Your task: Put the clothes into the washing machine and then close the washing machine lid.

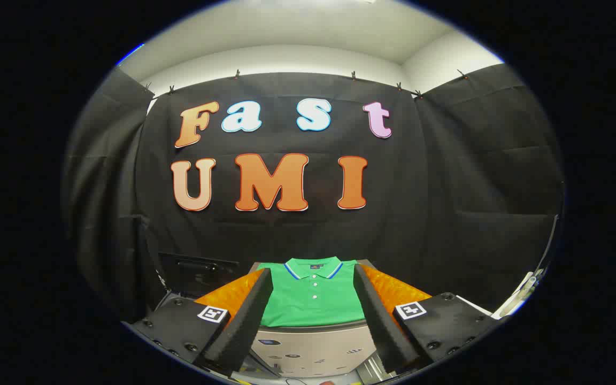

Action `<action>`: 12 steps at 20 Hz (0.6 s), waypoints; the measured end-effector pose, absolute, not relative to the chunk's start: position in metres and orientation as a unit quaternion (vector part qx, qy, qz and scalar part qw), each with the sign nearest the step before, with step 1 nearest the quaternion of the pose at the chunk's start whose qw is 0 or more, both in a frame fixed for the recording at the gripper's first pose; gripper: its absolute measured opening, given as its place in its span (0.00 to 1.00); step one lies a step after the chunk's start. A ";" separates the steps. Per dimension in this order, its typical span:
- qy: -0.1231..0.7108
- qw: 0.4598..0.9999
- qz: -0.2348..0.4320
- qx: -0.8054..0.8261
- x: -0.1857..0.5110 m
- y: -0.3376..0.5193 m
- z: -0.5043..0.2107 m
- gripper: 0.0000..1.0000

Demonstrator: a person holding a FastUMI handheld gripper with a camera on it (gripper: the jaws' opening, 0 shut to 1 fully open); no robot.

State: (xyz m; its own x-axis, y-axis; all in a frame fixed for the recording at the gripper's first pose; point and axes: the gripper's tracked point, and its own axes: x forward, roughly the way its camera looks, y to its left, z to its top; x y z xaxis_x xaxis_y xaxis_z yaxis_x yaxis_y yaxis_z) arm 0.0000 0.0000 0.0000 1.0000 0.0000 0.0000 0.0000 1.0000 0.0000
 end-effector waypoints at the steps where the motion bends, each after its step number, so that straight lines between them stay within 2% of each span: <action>1: 0.002 1.000 -0.002 -0.006 0.001 -0.003 -0.001 0.98; 12: 0.001 1.000 -0.003 0.001 -0.001 -0.021 0.004 0.98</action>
